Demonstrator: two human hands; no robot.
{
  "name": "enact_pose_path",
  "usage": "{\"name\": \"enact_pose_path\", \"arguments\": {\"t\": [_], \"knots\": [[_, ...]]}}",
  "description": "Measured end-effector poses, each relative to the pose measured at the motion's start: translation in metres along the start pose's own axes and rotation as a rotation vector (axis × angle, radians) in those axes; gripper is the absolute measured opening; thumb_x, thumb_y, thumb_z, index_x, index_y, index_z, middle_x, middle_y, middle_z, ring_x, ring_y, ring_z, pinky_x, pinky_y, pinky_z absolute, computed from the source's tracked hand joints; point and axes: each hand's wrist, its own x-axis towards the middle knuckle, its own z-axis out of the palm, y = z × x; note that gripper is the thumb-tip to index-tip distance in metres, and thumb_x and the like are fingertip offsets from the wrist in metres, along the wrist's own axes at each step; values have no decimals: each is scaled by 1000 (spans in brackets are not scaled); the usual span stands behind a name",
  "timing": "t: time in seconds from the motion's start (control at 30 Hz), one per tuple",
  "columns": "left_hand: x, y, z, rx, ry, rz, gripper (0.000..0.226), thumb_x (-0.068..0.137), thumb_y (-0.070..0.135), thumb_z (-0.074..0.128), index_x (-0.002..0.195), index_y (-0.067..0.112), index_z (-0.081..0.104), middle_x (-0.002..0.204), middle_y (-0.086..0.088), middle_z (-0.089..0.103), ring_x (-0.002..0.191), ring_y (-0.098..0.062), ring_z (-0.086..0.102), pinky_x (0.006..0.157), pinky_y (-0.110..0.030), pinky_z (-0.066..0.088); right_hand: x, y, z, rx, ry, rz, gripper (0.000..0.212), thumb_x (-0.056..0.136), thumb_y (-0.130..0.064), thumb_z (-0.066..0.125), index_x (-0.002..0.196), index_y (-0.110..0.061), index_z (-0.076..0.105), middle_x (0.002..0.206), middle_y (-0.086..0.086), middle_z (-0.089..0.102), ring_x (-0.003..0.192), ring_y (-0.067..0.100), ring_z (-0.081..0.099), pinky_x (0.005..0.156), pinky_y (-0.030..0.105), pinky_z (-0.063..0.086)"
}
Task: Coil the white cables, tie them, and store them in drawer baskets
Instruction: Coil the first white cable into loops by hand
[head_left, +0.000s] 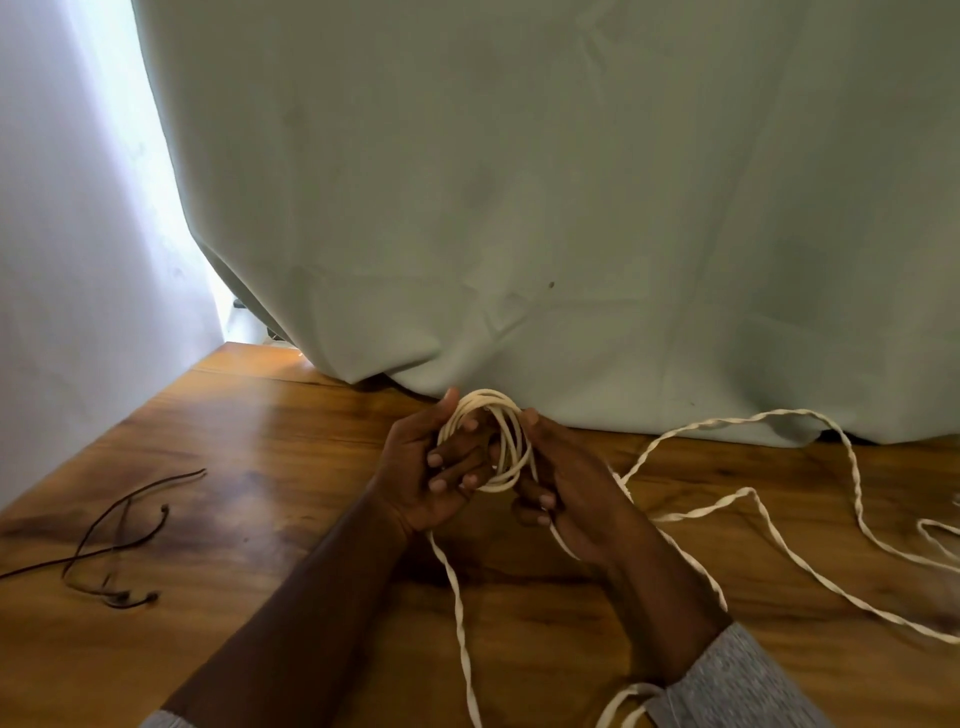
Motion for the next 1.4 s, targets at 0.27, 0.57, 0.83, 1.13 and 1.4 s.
{"name": "enact_pose_path", "arguments": {"t": [0.27,0.57,0.83,1.13,1.4], "knots": [[0,-4,5,65,61,23,34,82,39,77,72,10,63,38,7,41,29,-6,40,46,-24,45,-3,-3,-1,67,6,-13,14,82,-26,69,87,-15,74,68,2,61,37,4,33,38,18,23],[1,-10,15,25,92,-28,37,93,42,55,73,12,55,41,5,39,33,-8,40,51,-27,48,-2,-5,-5,-37,131,1,24,65,-33,80,77,-16,70,66,7,57,44,11,47,37,20,24],[1,-11,16,42,248,-16,42,99,44,43,70,15,54,42,7,32,30,-4,30,39,-20,35,-6,-9,-17,-100,98,1,30,90,-34,65,100,-6,71,70,3,59,42,6,30,41,21,22],[4,-7,5,-147,22,44,44,102,34,44,109,-6,64,56,4,42,44,-6,36,58,-24,46,-11,-17,-33,-1554,247,-456,27,101,-40,45,105,-26,67,88,-1,72,78,18,67,67,39,55],[-2,18,-7,-226,76,253,49,100,21,54,133,-15,50,68,-2,51,54,-11,50,76,-31,52,-20,-28,-18,-1686,89,-179,44,101,-58,27,88,-33,60,89,-8,67,82,10,60,69,30,47]]}}
